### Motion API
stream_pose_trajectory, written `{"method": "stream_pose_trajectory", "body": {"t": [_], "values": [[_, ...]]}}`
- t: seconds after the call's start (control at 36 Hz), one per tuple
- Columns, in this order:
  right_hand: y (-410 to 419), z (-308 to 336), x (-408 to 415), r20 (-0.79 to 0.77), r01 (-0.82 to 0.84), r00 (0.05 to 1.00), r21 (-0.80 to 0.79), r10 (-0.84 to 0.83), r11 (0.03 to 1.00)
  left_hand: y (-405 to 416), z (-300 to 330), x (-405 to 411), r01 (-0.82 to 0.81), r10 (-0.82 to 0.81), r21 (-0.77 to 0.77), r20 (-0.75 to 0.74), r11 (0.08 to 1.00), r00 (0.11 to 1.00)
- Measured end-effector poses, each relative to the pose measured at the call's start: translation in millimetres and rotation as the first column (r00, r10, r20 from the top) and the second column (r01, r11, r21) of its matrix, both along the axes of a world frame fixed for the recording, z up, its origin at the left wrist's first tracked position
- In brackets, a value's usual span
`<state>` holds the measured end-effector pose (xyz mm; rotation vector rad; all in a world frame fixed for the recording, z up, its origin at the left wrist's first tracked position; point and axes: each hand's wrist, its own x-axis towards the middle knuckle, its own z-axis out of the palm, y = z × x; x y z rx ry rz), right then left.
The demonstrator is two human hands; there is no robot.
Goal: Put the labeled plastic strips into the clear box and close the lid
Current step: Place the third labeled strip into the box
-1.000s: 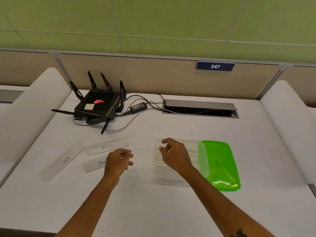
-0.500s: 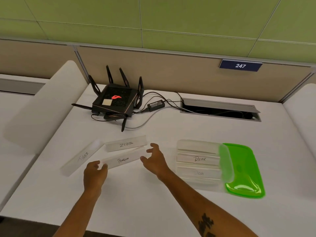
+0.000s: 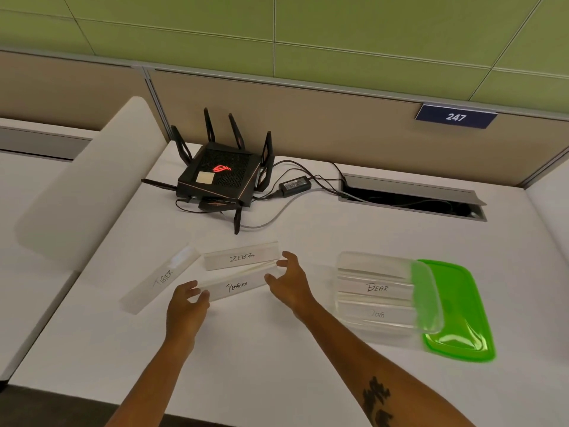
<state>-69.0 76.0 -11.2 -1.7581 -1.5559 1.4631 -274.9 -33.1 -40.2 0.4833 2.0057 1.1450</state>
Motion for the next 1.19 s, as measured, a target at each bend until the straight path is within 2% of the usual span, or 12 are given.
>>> {"method": "stream_pose_trajectory", "body": {"t": [0.33, 0.58, 0.78, 1.19], "values": [[0, 0, -2, -0.097, 0.064, 0.993, -0.083, -0.072, 0.995, 3, 12, 4, 0.058, -0.068, -0.071, -0.148, 0.996, 0.987], [-3, 11, 12, -0.177, 0.090, 0.979, -0.077, -0.102, 0.993, -1, 39, 23, 0.093, -0.111, -0.085, -0.229, 0.992, 0.967], [-6, 31, 43, -0.205, 0.119, 0.971, -0.022, -0.121, 0.993, 3, 68, 51, 0.110, -0.113, -0.025, -0.247, 0.994, 0.962], [4, 97, 151, -0.238, 0.260, 0.949, 0.221, -0.207, 0.940, 42, 122, 141, 0.258, -0.215, 0.151, -0.255, 0.954, 0.943]]}}
